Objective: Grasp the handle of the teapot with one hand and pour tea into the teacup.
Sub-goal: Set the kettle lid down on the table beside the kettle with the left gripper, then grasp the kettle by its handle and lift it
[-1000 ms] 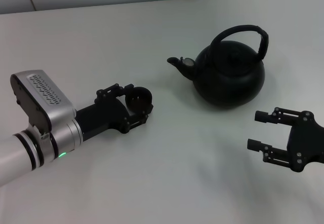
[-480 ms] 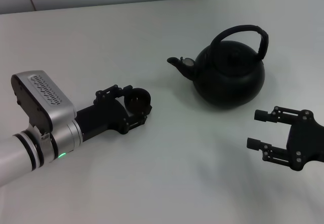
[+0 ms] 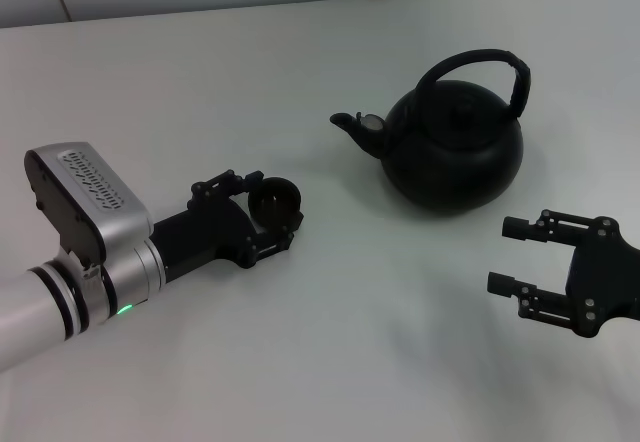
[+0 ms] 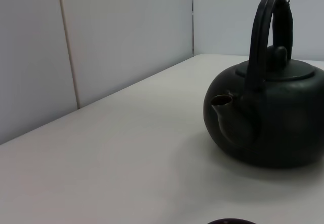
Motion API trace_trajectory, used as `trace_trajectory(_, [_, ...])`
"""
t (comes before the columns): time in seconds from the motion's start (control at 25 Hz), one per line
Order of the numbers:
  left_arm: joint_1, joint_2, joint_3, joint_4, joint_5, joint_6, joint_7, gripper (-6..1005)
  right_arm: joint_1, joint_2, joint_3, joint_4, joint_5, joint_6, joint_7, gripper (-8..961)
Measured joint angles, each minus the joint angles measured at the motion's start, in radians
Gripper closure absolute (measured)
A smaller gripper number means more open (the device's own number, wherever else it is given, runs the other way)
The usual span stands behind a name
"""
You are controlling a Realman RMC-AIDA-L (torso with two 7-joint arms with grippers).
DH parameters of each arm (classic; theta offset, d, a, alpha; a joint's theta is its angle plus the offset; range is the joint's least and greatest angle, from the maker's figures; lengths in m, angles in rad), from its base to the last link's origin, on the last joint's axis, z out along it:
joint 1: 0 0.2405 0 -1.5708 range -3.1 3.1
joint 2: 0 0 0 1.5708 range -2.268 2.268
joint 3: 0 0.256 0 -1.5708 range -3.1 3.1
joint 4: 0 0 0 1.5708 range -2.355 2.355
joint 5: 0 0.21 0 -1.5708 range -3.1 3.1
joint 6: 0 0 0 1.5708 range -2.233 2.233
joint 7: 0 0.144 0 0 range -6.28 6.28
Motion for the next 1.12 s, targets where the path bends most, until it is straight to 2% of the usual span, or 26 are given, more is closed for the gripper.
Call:
trace_trajectory(0.12, [-0.001,0.000,0.000,-0.001,0.000,-0.001,-0.003,310,0.000,0.000,0.000,0.000,0.000,0.000,0.000,327])
trace_trajectory(0.44, [0.002,0.000,0.000,-0.001,0.000,0.011,-0.007,156,0.000,0.000,0.000,0.000,0.000,0.000,0.000,327])
trace_trajectory(0.68, [0.042,0.007,0.000,0.028,0.000,0.121,-0.011,137,-0.001,0.000,0.000,0.000,0.000,0.005,0.000,327])
trace_trajectory(0.72, [0.112,0.014,0.010,0.109,0.000,0.241,-0.058,137,-0.001,0.000,0.000,0.000,0.000,0.005,0.000,327])
trace_trajectory(0.76, [0.149,0.015,0.023,0.166,0.000,0.298,-0.098,137,-0.001,0.000,0.000,0.000,0.000,0.005,0.000,327])
trace_trajectory(0.8, [0.149,0.015,0.023,0.166,0.000,0.298,-0.098,137,0.000,0.000,0.001,0.000,0.000,0.005,0.000,327])
trace_trajectory(0.84, [0.194,0.017,0.042,0.235,0.000,0.358,-0.141,137,0.000,0.000,0.002,0.000,0.000,0.006,0.000,327])
trace_trajectory(0.88, [0.287,0.017,0.083,0.358,0.001,0.480,-0.209,137,0.001,0.000,0.011,0.000,0.000,0.007,0.000,327])
trace_trajectory(0.92, [0.301,0.018,0.087,0.378,0.000,0.500,-0.217,137,0.001,0.000,0.017,0.000,0.000,0.007,0.000,327])
trace_trajectory(1.0, [0.379,0.021,0.104,0.470,0.000,0.599,-0.249,137,0.001,0.000,0.022,0.000,0.000,0.007,0.000,327])
trace_trajectory(1.12, [0.461,0.029,0.112,0.555,0.000,0.667,-0.279,137,0.002,0.000,0.026,0.000,0.000,0.006,0.000,327])
